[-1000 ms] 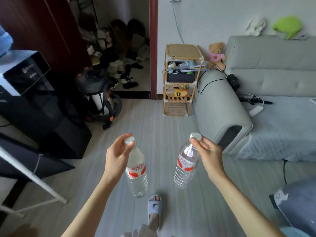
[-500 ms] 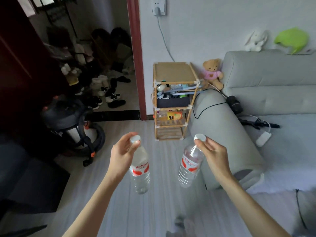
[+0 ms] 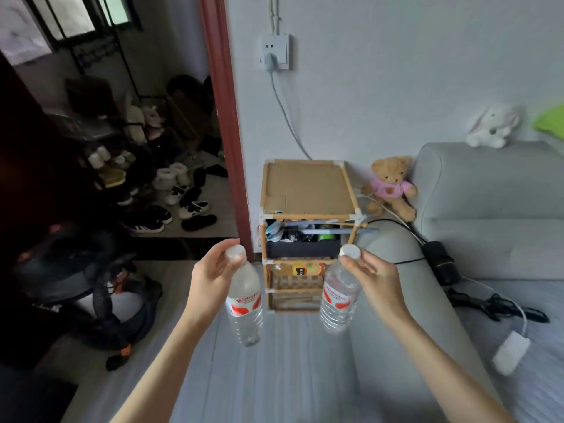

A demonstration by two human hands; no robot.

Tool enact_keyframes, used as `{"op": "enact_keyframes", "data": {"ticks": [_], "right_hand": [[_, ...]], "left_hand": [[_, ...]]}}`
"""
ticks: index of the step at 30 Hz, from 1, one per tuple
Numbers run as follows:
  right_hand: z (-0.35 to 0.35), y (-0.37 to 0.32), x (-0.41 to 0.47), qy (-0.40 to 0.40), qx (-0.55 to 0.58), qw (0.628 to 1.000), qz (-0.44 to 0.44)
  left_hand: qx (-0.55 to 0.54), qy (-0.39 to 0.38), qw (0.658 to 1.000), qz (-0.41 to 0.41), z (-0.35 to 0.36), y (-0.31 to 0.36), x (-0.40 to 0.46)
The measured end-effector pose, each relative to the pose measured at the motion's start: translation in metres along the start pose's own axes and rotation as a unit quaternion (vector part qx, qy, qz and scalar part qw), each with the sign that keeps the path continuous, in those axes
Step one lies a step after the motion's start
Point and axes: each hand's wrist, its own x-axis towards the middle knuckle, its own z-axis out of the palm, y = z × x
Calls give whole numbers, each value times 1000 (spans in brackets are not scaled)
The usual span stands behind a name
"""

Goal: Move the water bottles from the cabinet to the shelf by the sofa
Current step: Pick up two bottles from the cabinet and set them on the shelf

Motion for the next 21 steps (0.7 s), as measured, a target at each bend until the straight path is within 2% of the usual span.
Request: {"op": "enact_keyframes", "data": {"ticks": [9, 16, 21], "right_hand": [[17, -11, 159, 2, 11, 999, -30], [52, -45, 283, 15, -6, 997, -81], [75, -55, 357, 29, -19, 997, -63]], "left_hand": [[-27, -29, 999, 19, 44, -1, 161], [-46, -69, 996, 42, 61, 4, 308], [-40, -91, 993, 57, 84, 7, 393]]}}
